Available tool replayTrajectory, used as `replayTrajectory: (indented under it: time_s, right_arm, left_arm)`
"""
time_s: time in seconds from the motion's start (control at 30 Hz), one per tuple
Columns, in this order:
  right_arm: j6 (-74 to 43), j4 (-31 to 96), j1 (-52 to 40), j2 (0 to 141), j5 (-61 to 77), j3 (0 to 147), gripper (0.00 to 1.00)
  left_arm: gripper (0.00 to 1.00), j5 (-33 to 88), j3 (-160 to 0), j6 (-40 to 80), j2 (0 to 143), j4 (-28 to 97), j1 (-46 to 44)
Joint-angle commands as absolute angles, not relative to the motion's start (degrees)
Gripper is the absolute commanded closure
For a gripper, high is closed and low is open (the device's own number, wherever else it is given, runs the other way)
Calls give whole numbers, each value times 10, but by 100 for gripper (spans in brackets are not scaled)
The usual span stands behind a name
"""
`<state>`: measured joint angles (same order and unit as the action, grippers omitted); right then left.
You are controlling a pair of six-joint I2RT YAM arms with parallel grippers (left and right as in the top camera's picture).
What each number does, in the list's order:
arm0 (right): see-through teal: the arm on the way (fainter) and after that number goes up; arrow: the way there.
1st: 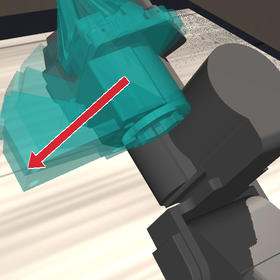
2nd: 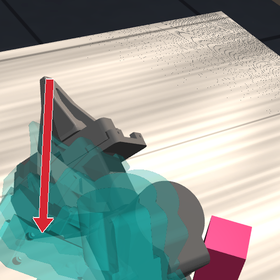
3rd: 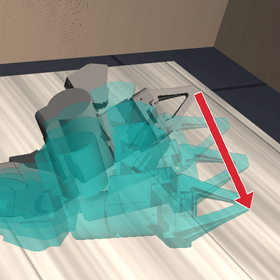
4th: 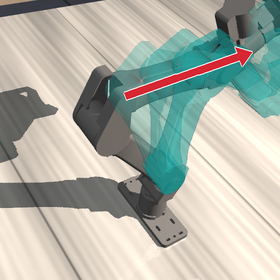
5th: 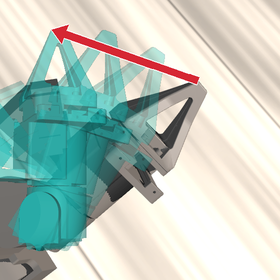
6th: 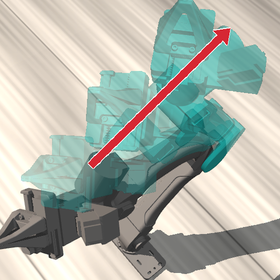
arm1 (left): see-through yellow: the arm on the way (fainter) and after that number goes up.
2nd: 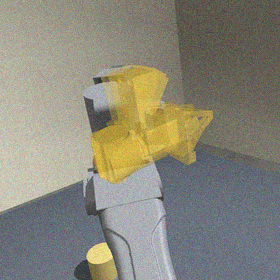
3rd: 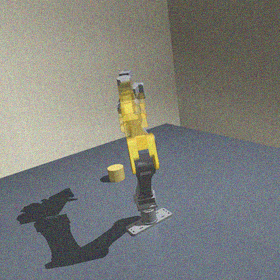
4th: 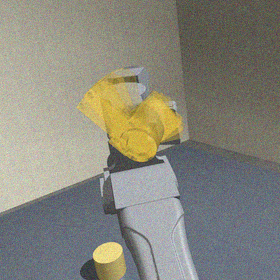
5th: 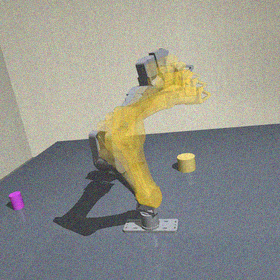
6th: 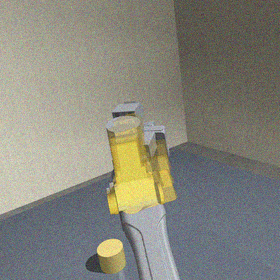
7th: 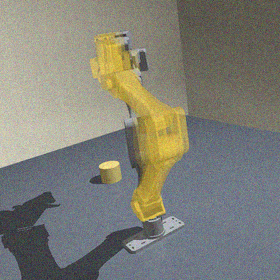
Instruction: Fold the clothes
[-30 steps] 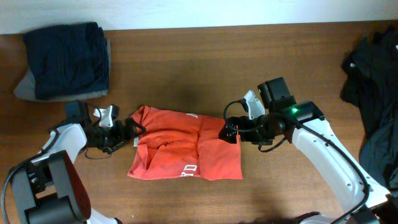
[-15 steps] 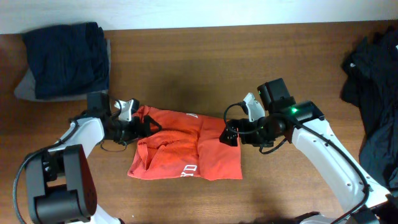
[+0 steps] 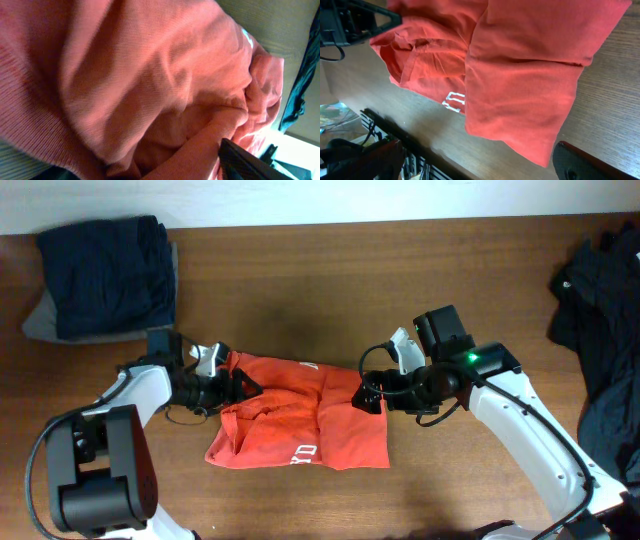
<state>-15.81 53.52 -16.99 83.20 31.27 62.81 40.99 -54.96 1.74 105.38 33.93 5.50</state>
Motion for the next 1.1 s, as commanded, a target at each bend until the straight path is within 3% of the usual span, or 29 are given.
replayTrajectory:
  time_s: [0.0, 0.2, 0.27, 0.33, 0.43, 0.53, 0.7, 1.07]
  right_arm:
    - [-150, 534, -174, 830, 308, 635, 1]
    - [-150, 537, -174, 830, 308, 635, 1]
    - [-150, 538, -174, 830, 308, 635, 1]
    - [-150, 538, -174, 830, 308, 635, 1]
    - [-150, 539, -174, 830, 308, 635, 1]
    - [-150, 541, -174, 830, 308, 635, 1]
    - [-150, 545, -174, 830, 308, 635, 1]
    - [-137, 555, -174, 830, 295, 635, 1]
  left_arm:
    - [25, 351, -522, 34, 1090, 336, 29]
    - [26, 351, -522, 34, 1090, 321, -1]
    - [33, 351, -522, 34, 1090, 318, -8]
    - [45, 346, -522, 35, 1090, 315, -11]
    - [76, 336, -522, 35, 1090, 312, -12]
    - [100, 327, -522, 38, 1090, 313, -12]
    - [100, 294, -545, 39, 1089, 337, -6]
    - [99, 114, -760, 44, 1089, 568, 45]
